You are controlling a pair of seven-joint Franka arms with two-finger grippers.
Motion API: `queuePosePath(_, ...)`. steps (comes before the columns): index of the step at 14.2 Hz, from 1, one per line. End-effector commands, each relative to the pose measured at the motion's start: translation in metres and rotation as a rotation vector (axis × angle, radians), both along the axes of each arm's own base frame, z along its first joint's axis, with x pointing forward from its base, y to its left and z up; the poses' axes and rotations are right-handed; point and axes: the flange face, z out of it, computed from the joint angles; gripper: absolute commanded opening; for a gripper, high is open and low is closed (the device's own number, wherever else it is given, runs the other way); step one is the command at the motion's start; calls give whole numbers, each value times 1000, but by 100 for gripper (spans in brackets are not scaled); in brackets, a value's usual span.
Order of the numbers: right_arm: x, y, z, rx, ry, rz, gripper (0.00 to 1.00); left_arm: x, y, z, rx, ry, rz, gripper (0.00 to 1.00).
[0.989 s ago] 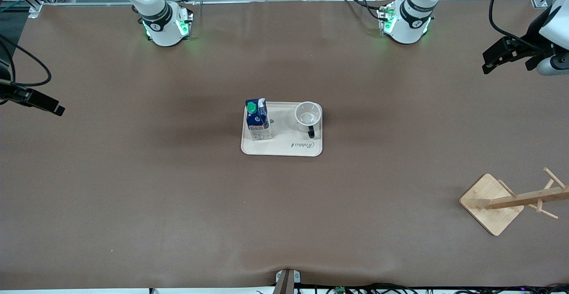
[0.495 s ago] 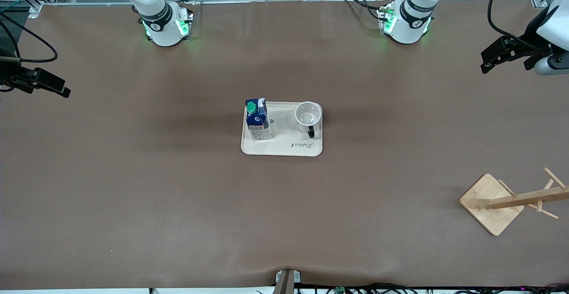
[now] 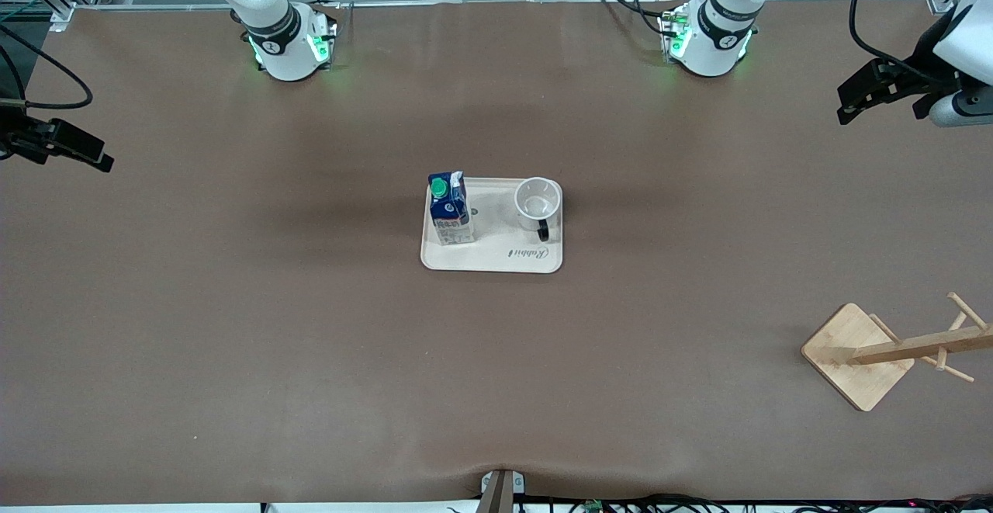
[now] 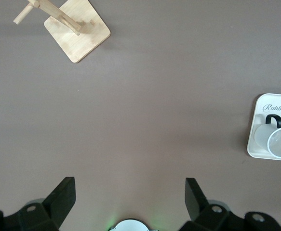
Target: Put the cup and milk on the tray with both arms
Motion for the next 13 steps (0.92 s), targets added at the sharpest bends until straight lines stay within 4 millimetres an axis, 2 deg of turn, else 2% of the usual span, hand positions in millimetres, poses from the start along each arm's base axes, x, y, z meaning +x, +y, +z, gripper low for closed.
queuePosePath(1, -3, 4, 7, -18, -9, 18, 100, -9, 2, 8, -15, 1, -11, 100)
queuePosePath(2, -4, 7, 8, -18, -8, 21, 100, -9, 2, 7, -14, 5, -11, 100)
queuePosePath(5, -3, -2, 6, -7, -13, 8, 100, -10, -1, 7, -14, 5, -16, 100)
queuePosePath(13, -3, 6, 6, -8, -13, 30, 100, -9, 1, 10, -32, 0, -10, 100)
